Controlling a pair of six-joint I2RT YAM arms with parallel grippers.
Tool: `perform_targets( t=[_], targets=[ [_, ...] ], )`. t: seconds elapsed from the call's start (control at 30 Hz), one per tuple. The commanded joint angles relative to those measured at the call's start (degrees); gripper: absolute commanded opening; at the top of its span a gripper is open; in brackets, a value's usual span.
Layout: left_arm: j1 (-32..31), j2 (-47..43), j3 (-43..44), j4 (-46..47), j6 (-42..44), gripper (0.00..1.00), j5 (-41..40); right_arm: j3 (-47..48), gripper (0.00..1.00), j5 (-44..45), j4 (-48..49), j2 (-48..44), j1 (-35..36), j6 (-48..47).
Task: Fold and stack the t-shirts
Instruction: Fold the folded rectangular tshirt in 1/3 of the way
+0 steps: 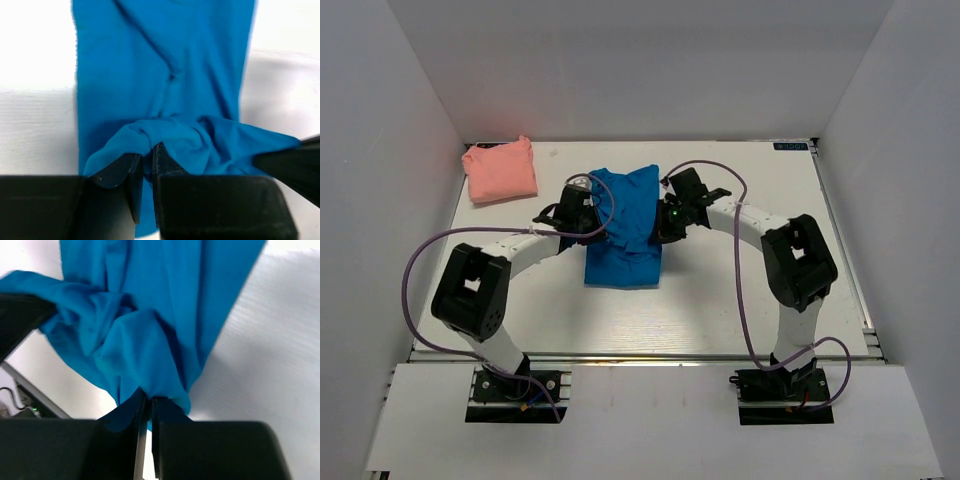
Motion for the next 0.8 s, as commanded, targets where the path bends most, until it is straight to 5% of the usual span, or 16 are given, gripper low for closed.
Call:
perform_targets(
  t=[0.0, 0.07, 0.33, 0.5, 0.67, 0.77],
  targets=[
    [2.34, 1.55, 3.70, 0.53, -1.02, 0.22, 0.96, 3.87, 0.11, -5.71, 2.34, 2.58, -1.64, -0.43],
    [3.13, 3.14, 5.02, 1.23, -1.02, 0.25, 2.54, 5.79, 0.21, -7.74, 2.60, 3.55, -2.95, 0.63],
    [6.56, 8.67, 12.85, 3.00, -2.69, 0.81, 8.07, 10.28, 0.49, -23.47, 10.07, 8.65, -8.93, 8.71],
    [9.72, 12.71, 17.15, 2.99, -2.69, 0.84, 10.88, 11.34, 0.74, -25.06, 11.83, 10.50, -12.88, 12.75],
    [11.83, 15.97, 21.46, 3.17, -3.22, 0.89, 13.87, 12.39, 0.74, -29.20, 16.76, 11.99, -15.00, 14.78],
    [12.36, 15.97, 21.47, 3.17, -1.92, 1.00, 15.80, 16.60, 0.80, -24.92, 8.52, 11.65, -14.91, 6.21]
  ],
)
